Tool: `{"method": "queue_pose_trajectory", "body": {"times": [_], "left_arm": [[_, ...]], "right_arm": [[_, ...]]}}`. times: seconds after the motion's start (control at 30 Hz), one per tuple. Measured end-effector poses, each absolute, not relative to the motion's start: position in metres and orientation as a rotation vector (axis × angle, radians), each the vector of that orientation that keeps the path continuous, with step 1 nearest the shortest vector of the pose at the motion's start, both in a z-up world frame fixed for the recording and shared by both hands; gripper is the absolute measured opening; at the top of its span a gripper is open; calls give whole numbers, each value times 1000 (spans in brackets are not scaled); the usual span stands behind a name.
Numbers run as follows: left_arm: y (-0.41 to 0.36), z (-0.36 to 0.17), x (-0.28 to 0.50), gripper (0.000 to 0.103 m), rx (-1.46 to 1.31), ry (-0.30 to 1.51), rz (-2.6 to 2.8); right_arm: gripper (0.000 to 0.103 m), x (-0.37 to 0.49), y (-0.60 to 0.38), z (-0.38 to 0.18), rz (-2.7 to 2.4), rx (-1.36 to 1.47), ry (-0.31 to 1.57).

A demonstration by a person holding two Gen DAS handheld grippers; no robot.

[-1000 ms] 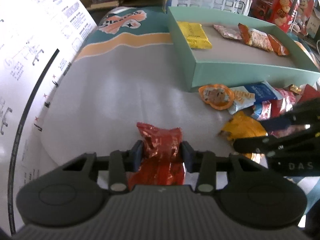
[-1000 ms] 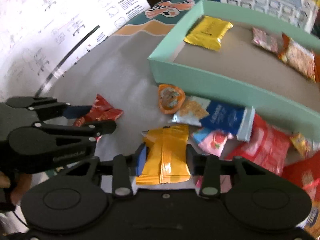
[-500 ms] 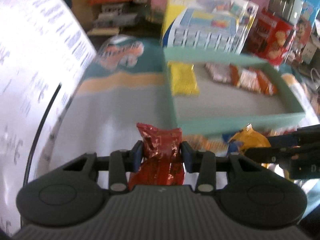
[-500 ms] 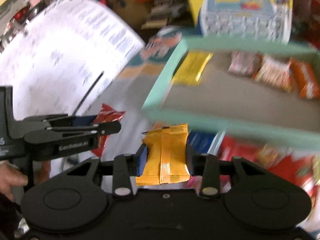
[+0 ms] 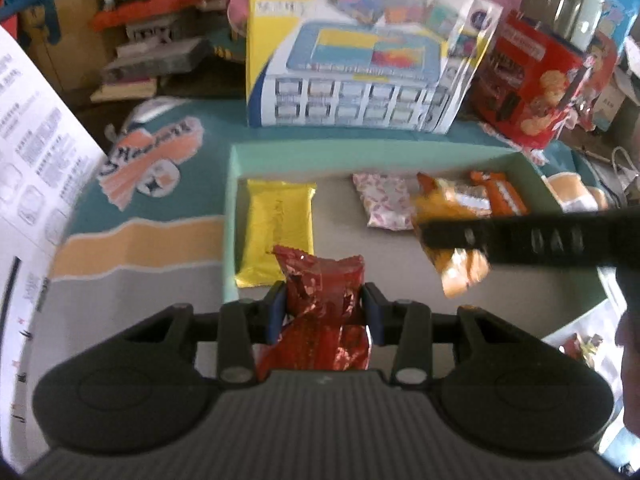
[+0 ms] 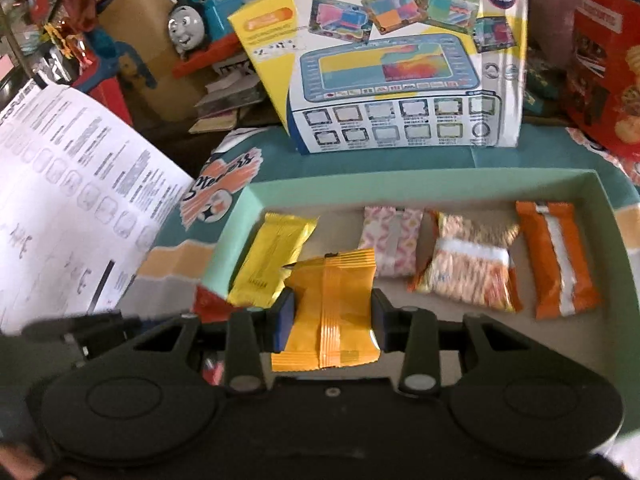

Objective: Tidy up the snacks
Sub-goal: 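Lower both packets into the green box and open both grippers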

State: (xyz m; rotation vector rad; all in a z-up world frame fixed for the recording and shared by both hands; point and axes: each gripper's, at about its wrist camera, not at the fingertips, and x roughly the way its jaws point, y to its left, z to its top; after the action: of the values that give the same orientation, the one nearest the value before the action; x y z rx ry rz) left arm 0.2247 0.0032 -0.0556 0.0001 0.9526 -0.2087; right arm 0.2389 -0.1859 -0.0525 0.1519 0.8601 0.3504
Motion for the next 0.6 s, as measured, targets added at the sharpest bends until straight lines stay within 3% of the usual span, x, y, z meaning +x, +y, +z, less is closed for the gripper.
{"method": "queue_pose_trajectory", "body": {"times": [0.27, 0.3, 0.33, 0.37, 0.4, 0.43, 0.57, 0.6], "left_arm": [[7, -80, 241, 41, 17, 1017, -173], [7, -80, 241, 45, 24, 1011, -157], [7, -79, 242, 65, 29, 998, -145], [7, -78, 241, 78, 30, 983, -130], [7, -76, 241, 85, 7, 971, -152], [7, -74, 240, 91, -6, 965, -151], [3, -71, 236, 95, 16, 947, -132], [3, -70, 235, 95, 12, 952, -131]], "right_arm": [[39, 289, -164, -71, 380, 161, 890], [42, 293, -161, -71, 386, 158, 900], [53, 297, -159, -72, 386, 164, 895], [61, 300, -158, -72, 386, 174, 895], [75, 302, -158, -73, 384, 186, 892], [80, 301, -159, -73, 380, 191, 886], [82, 290, -166, -73, 373, 192, 890], [87, 285, -169, -71, 369, 192, 890]]}}
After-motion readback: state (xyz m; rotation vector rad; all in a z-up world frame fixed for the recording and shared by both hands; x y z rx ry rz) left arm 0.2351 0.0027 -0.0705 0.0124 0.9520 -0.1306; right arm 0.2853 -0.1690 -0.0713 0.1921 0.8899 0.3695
